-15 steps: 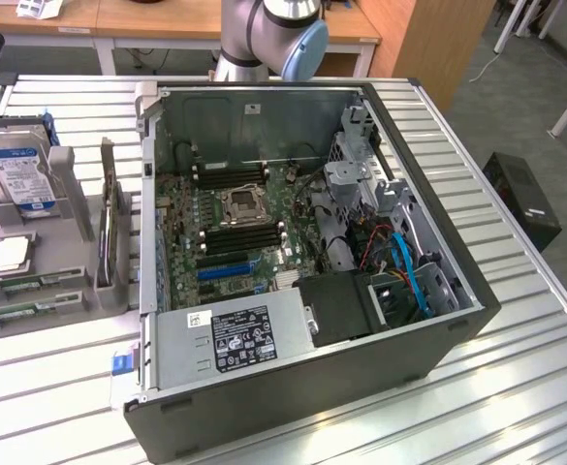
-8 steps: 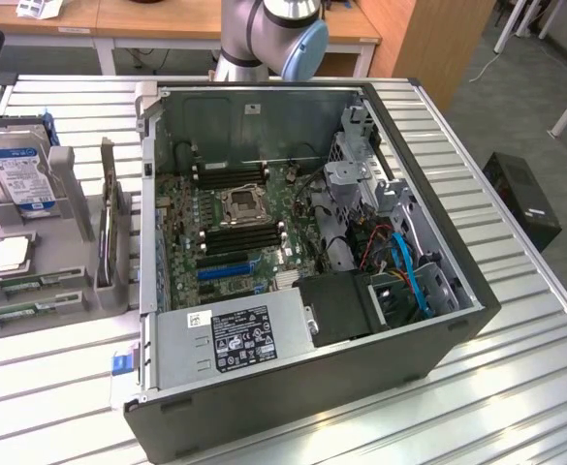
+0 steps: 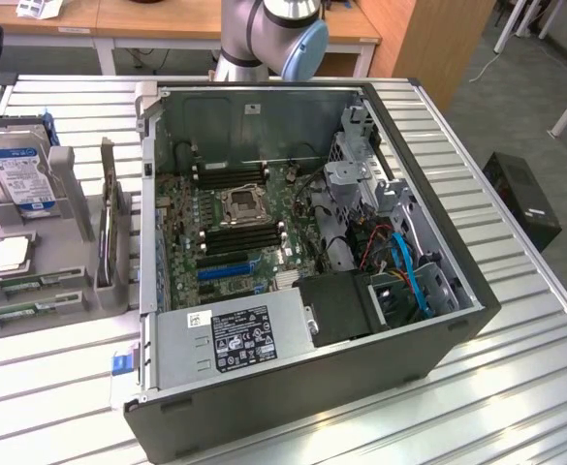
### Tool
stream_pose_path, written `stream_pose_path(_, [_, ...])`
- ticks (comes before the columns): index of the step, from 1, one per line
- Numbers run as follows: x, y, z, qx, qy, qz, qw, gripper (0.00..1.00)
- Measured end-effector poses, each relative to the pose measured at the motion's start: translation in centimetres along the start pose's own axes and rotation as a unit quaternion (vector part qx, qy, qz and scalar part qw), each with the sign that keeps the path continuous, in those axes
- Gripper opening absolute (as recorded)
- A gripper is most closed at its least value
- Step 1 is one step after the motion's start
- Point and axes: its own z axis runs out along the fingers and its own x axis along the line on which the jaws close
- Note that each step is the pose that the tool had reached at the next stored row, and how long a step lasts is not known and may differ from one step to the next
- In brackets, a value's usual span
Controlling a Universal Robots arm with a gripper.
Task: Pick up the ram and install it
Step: 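Pick up the ram and move it above insertion slot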
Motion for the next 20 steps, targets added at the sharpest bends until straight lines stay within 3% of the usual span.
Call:
stream_pose_path(5, [0.00, 0.00, 0.02, -0.0009, 0.0021, -0.045, 0.9990, 0.11])
stream_pose_path(10, [0.00, 0.00, 0.04, -0.0016, 0.0042, -0.091, 0.9959, 0.11])
stream_pose_path(14, [0.00, 0.00, 0.05, -0.0017, 0.0059, -0.127, 0.9919, 0.11])
stream_pose_path(20, [0.00, 0.00, 0.06, -0.0014, 0.0088, -0.181, 0.9835, 0.11])
